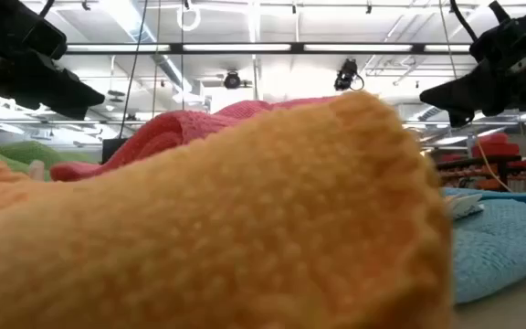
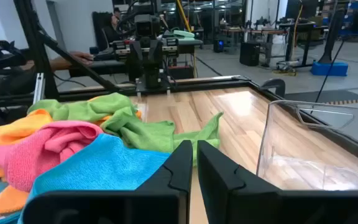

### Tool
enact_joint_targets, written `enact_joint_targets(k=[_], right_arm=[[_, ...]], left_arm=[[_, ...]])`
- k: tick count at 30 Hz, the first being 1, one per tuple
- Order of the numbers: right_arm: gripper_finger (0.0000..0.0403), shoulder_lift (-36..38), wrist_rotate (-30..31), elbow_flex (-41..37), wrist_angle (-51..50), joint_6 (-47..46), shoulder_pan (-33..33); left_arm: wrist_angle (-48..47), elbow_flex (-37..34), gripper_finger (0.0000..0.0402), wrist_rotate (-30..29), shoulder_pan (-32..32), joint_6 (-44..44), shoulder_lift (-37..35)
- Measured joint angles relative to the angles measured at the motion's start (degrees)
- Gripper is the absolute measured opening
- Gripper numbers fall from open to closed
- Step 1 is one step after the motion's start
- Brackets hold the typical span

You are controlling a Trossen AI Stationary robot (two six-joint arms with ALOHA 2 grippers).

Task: Fold microfiber towels

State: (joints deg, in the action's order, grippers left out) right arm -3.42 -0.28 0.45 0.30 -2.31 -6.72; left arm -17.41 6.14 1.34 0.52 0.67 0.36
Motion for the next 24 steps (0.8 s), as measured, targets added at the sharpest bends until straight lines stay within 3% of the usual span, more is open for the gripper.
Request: enact_joint_targets(k=[24], right_arm=[[0.0033, 0.00, -0.01, 0.01, 0.02, 0.00, 0.00]], left_arm=[[0.00, 0.01, 0.0083, 0.00, -0.01, 0.00, 0.00]])
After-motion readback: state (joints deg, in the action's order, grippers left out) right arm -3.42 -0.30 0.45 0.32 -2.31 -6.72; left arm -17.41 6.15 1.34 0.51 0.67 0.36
